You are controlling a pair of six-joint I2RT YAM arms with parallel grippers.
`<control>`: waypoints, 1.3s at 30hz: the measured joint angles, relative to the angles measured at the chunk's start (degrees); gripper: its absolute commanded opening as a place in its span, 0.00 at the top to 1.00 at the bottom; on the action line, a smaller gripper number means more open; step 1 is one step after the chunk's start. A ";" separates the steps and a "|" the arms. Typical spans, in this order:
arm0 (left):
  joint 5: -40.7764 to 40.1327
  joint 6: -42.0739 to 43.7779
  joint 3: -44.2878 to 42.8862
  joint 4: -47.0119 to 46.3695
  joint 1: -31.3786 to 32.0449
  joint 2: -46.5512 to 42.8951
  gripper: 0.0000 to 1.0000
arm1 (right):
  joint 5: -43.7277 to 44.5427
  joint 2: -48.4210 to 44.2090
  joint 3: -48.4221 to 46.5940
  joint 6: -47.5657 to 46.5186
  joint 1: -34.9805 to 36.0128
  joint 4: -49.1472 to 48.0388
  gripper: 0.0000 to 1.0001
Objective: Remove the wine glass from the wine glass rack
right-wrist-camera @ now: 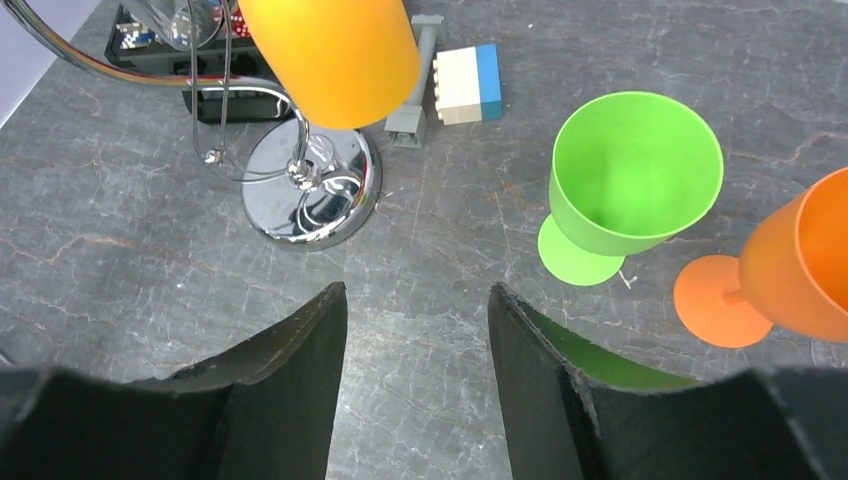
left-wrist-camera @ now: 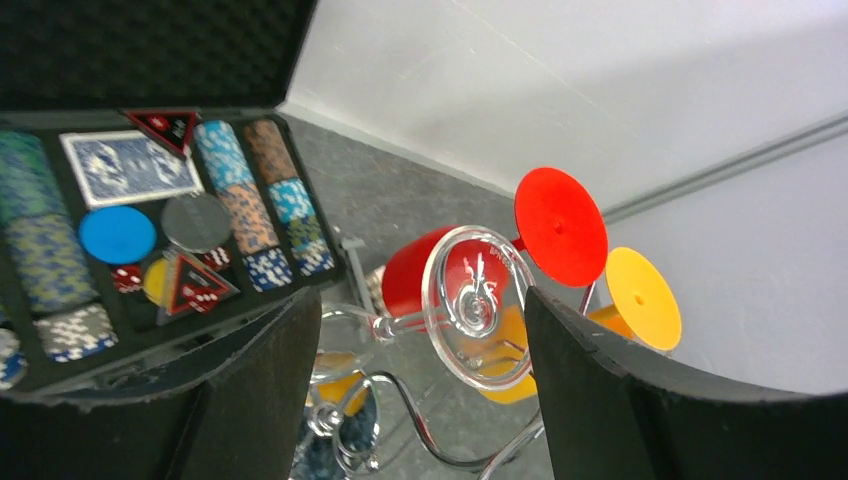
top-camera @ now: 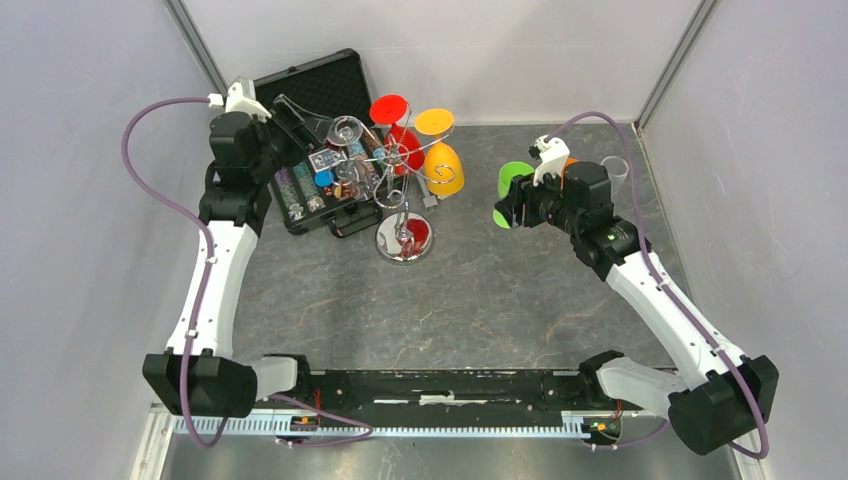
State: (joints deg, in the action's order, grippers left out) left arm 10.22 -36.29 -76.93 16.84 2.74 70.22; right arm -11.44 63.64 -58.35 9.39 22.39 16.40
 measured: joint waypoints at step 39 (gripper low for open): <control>20.39 -13.79 4.57 -11.26 -5.31 6.27 0.77 | -1.62 -0.72 3.10 0.42 0.00 -2.62 0.42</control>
State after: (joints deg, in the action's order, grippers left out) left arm 30.61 -50.09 -72.36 5.58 -2.57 76.49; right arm -13.06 62.92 -55.24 9.80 22.39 13.78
